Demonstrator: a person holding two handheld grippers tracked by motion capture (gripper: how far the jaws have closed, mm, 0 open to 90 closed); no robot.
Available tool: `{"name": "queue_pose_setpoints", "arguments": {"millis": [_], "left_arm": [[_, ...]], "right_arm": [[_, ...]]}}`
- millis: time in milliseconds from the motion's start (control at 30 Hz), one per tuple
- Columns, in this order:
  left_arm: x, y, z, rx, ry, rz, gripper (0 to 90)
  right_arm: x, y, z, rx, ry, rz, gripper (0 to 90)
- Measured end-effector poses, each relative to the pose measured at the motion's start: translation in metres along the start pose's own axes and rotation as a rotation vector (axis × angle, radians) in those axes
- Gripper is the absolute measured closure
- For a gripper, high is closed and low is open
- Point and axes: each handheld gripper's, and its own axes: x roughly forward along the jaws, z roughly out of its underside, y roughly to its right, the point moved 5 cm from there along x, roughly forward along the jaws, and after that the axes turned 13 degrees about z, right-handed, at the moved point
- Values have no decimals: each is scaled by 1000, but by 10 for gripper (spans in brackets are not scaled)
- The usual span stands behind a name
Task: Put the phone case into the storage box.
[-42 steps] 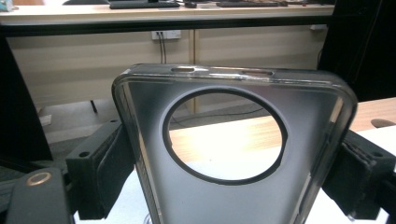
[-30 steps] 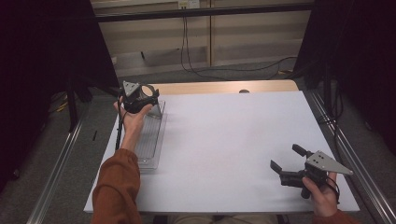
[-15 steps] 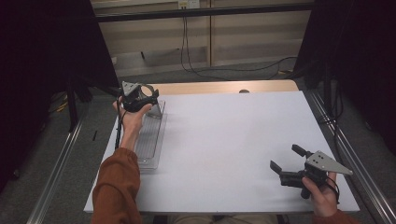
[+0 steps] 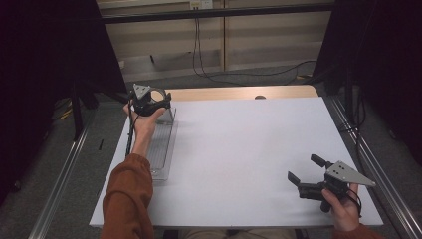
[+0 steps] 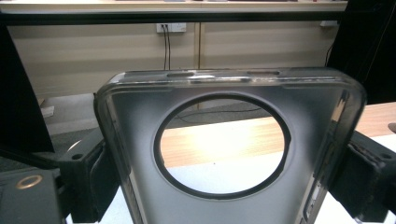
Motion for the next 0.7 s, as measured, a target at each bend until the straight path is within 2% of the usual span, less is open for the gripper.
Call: {"name": "queue_pose_setpoints", "arguments": {"millis": [33, 67, 100, 133, 200, 233, 300, 333, 533, 600, 633, 700], "left_arm": [[1, 1, 0, -2, 0, 5, 102], [2, 1, 0, 5, -5, -10, 105], [3, 1, 0, 16, -11, -2, 105], [3, 1, 0, 12, -10, -18, 105], [6, 2, 1, 10, 3, -3, 107], [6, 2, 1, 13, -10, -15, 107], [8, 3, 1, 12, -3, -13, 107], [8, 3, 1, 11, -2, -26, 107], [12, 3, 1, 13, 0, -20, 108], [12, 3, 2, 26, -19, -27, 108], [13, 3, 2, 22, -2, -21, 108], [14, 4, 2, 15, -1, -19, 106]], "right_arm": [[0, 0, 0, -1, 1, 0, 0], [0, 0, 0, -1, 1, 0, 0], [0, 0, 0, 0, 0, 0, 0], [0, 0, 0, 1, 0, -1, 0], [0, 0, 0, 0, -1, -3, 0], [0, 0, 0, 2, 0, -4, 0], [0, 0, 0, 4, -4, -6, 0], [0, 0, 0, 4, -3, -6, 0], [0, 0, 0, 2, -1, -7, 0], [0, 0, 0, 4, -4, -9, 0], [0, 0, 0, 2, -4, -7, 0], [-1, 0, 0, 3, -4, -10, 0]]}}
